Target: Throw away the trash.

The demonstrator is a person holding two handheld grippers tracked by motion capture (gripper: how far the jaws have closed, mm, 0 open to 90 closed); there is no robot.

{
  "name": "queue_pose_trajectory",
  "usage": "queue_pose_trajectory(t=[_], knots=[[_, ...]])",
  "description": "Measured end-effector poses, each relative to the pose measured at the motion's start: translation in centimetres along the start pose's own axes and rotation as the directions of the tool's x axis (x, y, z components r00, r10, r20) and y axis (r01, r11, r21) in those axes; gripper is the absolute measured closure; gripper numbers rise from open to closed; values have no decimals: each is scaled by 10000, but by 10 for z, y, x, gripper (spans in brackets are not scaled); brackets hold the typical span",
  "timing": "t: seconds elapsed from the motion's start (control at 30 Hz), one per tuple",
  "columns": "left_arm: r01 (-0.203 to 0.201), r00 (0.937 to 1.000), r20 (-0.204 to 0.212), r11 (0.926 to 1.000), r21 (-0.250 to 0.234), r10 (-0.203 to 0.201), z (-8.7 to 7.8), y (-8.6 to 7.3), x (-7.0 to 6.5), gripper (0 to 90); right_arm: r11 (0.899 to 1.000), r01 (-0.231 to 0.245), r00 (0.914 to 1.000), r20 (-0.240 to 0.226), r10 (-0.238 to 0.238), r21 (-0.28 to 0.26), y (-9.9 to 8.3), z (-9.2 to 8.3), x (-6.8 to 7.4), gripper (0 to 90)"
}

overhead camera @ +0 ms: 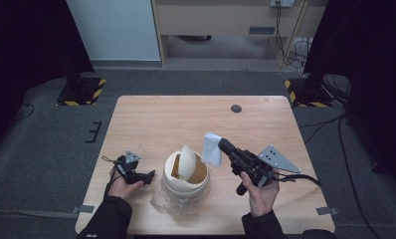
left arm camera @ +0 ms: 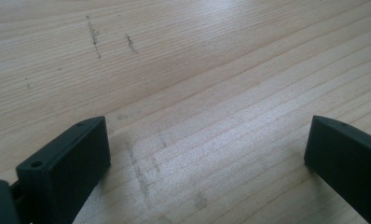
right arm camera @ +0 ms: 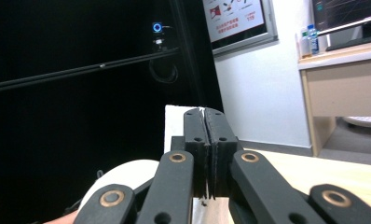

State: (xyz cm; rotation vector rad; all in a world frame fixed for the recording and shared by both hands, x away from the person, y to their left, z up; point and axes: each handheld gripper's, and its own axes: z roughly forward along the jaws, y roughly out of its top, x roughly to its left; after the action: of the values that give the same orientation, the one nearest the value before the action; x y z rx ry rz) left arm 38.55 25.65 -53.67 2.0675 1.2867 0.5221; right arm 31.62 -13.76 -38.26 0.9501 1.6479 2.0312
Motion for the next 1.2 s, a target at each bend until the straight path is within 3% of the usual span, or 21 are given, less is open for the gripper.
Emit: queue_pose_trajectory(t=[0.57,1.2], knots=[[0,10000,0,10000,-1,0,0,0,0,0,9990,-433,9984,-350,437,146,-17,6,8,888],[1,10000,0,10000,-1,-1,0,0,0,0,9956,-416,9989,-178,433,839,-35,14,10,889]])
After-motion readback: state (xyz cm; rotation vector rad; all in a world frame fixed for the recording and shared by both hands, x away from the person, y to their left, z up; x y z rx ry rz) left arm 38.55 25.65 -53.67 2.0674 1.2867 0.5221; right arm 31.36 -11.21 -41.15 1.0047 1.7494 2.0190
